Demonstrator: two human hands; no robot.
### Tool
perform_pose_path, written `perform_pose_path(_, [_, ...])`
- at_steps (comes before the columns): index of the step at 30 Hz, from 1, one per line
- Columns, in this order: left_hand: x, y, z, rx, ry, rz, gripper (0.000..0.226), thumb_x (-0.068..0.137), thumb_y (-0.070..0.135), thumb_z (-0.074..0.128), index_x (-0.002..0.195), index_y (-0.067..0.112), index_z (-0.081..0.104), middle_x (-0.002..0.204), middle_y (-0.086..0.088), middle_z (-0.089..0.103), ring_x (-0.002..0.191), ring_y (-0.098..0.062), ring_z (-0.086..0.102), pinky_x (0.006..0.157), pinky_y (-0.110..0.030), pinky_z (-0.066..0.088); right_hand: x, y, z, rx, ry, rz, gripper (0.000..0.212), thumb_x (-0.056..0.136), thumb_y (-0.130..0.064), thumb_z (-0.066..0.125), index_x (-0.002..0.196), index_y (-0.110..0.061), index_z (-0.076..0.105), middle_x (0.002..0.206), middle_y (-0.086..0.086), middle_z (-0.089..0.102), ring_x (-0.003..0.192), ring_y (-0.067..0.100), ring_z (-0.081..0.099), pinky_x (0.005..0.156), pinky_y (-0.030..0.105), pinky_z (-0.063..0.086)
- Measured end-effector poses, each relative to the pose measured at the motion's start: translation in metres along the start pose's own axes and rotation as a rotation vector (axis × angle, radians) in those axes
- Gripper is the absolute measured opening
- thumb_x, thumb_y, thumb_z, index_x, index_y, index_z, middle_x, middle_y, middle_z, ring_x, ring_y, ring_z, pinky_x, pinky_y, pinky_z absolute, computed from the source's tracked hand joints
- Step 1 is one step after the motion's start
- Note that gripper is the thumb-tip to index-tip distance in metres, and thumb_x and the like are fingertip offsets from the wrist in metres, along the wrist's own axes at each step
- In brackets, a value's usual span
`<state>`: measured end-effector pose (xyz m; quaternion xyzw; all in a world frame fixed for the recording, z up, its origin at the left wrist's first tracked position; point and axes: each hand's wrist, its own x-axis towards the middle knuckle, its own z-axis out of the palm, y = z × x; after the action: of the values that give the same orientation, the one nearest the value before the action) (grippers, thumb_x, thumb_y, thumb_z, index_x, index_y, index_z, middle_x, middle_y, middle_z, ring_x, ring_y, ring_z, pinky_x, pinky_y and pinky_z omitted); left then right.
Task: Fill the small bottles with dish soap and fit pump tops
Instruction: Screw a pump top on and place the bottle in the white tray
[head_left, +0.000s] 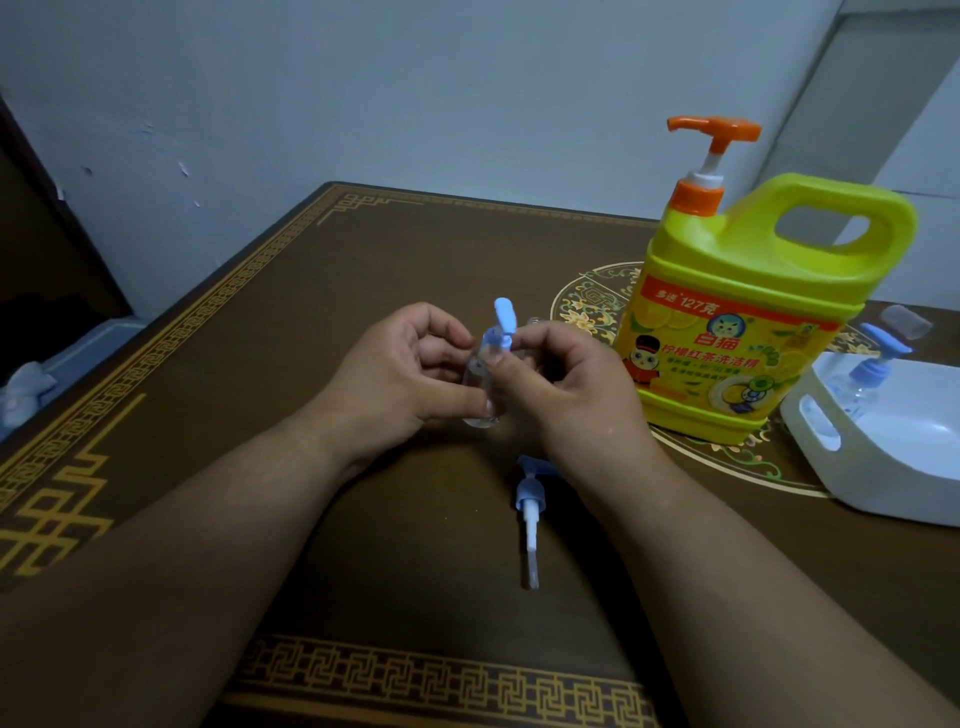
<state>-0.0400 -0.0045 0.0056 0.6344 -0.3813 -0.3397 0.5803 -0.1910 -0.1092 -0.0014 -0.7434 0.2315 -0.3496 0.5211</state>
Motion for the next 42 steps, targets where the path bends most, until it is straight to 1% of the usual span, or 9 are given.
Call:
perform_pose_path(4, [0.0007,-0.0009,0.0002,0.007,-0.008,-0.001,0.061,0.069,-0.02,0.083,0.121,-0.004,0.055,0.103,-0.016,0.08,0.098,-0.033,0.079,0.083,-0.043,0.066,-0.0013,-0.0004,-0.0012,0.027,0.003,0.031,0.024,0.088,-0.035,0.08,0.107,-0.025,0.071,0.081,0.006,0.061,0.072,0.016,0.061,0.067,0.033,0.058])
perform_pose_path(9, [0.0009,-0.0015,-0.0012,-0.023,-0.01,0.001,0.067,0.065,-0.015,0.088,0.121,-0.004,0.054,0.106,-0.019,0.079,0.102,-0.037,0.078,0.09,-0.052,0.063,-0.0013,-0.0048,-0.0029,0.015,0.003,-0.006,0.014,0.093,-0.025,0.075,0.107,-0.023,0.075,0.09,0.0,0.074,0.08,0.012,0.072,0.07,0.03,0.061])
perform_pose_path(14, [-0.0003,-0.0008,-0.0002,0.012,-0.02,0.009,0.067,0.065,-0.016,0.088,0.122,-0.001,0.056,0.103,-0.017,0.08,0.098,-0.034,0.079,0.086,-0.046,0.065,-0.001,-0.0027,-0.0018,0.003,0.05,0.029,0.022,0.089,-0.034,0.079,0.108,-0.026,0.072,0.094,0.013,0.068,0.079,0.021,0.068,0.073,0.046,0.062])
perform_pose_path(19, [-0.0012,0.0019,-0.0012,0.015,-0.012,0.015,0.067,0.064,-0.014,0.089,0.121,0.0,0.056,0.103,-0.017,0.08,0.098,-0.033,0.079,0.086,-0.045,0.065,-0.0003,-0.0047,-0.0033,-0.048,0.033,-0.015,0.013,0.093,-0.032,0.075,0.103,-0.024,0.076,0.091,-0.006,0.074,0.082,0.01,0.071,0.074,0.036,0.062])
perform_pose_path(24, [-0.0028,0.0053,0.0007,0.037,-0.017,0.008,0.064,0.067,-0.018,0.086,0.12,-0.002,0.055,0.1,-0.014,0.08,0.092,-0.027,0.08,0.075,-0.033,0.065,-0.0001,-0.0016,-0.003,-0.001,0.043,0.022,0.021,0.09,-0.035,0.078,0.108,-0.025,0.072,0.094,0.008,0.07,0.086,0.026,0.07,0.072,0.039,0.064])
perform_pose_path(28, [-0.0031,0.0059,-0.0003,0.041,-0.025,0.004,0.064,0.066,-0.012,0.089,0.119,0.003,0.057,0.102,-0.012,0.081,0.095,-0.027,0.08,0.08,-0.037,0.065,0.0008,-0.0042,-0.0038,-0.029,0.033,0.011,0.018,0.094,-0.027,0.071,0.111,-0.024,0.077,0.102,-0.004,0.073,0.093,0.011,0.07,0.08,0.032,0.06])
perform_pose_path(34, [-0.003,0.0048,0.0013,0.021,-0.017,0.012,0.062,0.066,-0.019,0.085,0.118,0.0,0.056,0.099,-0.014,0.081,0.09,-0.025,0.08,0.071,-0.028,0.063,0.0004,-0.0021,-0.0028,-0.021,0.036,0.008,0.015,0.089,-0.031,0.079,0.1,-0.022,0.074,0.09,0.008,0.07,0.078,0.017,0.069,0.069,0.035,0.061])
perform_pose_path(38, [-0.0017,0.0043,-0.0006,0.033,-0.029,0.01,0.064,0.065,-0.015,0.088,0.119,0.002,0.056,0.102,-0.014,0.08,0.095,-0.028,0.08,0.078,-0.037,0.065,0.002,-0.0027,-0.002,-0.085,0.021,-0.023,0.016,0.091,-0.036,0.073,0.102,-0.025,0.078,0.098,0.0,0.072,0.089,0.016,0.07,0.079,0.043,0.061])
perform_pose_path(42, [-0.0029,0.0045,0.0003,0.039,-0.029,0.015,0.064,0.065,-0.016,0.087,0.119,0.001,0.056,0.101,-0.015,0.08,0.094,-0.029,0.08,0.078,-0.037,0.066,0.0017,-0.0007,-0.0027,-0.137,0.041,-0.047,0.015,0.088,-0.037,0.079,0.094,-0.024,0.075,0.088,-0.004,0.069,0.079,0.014,0.066,0.07,0.037,0.06])
